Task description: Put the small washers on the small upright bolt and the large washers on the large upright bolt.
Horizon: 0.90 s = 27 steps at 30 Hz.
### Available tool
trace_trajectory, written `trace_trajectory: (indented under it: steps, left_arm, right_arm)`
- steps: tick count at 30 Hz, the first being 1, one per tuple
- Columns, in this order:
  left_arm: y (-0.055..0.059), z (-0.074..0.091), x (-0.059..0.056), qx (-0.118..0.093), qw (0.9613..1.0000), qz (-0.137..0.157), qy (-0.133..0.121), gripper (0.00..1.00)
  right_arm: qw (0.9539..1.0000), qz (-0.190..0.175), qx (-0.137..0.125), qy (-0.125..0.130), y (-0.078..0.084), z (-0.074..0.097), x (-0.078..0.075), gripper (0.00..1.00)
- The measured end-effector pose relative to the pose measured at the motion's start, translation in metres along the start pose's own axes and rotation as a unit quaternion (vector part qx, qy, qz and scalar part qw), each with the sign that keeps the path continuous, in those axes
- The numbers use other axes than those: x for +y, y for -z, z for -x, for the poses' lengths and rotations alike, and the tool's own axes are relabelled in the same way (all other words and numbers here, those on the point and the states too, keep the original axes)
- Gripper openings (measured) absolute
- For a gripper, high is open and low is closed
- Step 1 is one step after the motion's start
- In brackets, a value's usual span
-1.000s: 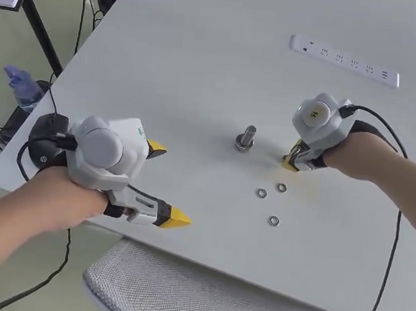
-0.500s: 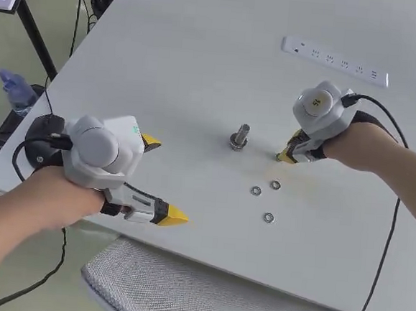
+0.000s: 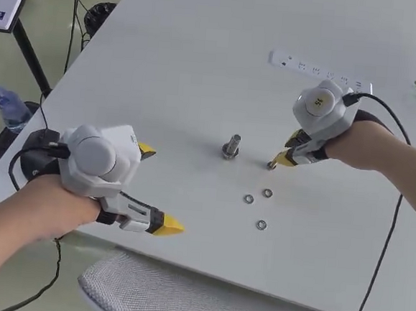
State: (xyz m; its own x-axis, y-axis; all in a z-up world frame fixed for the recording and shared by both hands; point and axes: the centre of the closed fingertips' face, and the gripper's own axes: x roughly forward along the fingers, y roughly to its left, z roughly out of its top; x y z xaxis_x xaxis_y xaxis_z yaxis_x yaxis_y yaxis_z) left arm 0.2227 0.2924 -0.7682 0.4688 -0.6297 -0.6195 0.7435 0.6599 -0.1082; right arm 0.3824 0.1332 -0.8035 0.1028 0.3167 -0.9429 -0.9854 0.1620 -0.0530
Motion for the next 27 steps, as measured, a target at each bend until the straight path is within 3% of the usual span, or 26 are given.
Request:
trace_trajectory:
  steps: [3, 8, 11, 15, 27]
  left_arm:
    - [-0.003, 0.002, -0.001, -0.010, 0.9999, 0.010, -0.001, 0.93]
    - [-0.002, 0.002, -0.003, -0.005, 1.0000, 0.000, 0.004, 0.94]
    - [-0.005, 0.002, -0.005, -0.013, 0.9999, 0.008, 0.007, 0.95]
    - [0.001, -0.001, -0.004, 0.000, 1.0000, 0.000, 0.007, 0.92]
    - [0.000, -0.006, -0.001, -0.005, 0.9999, -0.006, 0.012, 0.95]
  right_arm:
    - [0.9999, 0.008, -0.007, 0.004, -0.003, 0.004, 0.001, 0.25]
    - [0.9998, 0.011, -0.014, 0.002, -0.006, 0.009, 0.008, 0.25]
    - [0.9998, 0.014, -0.013, 0.001, -0.004, 0.010, 0.014, 0.25]
    - [0.9998, 0.015, -0.014, -0.006, -0.001, 0.012, 0.024, 0.25]
    - [0.9995, 0.022, -0.007, -0.023, 0.010, 0.013, 0.046, 0.25]
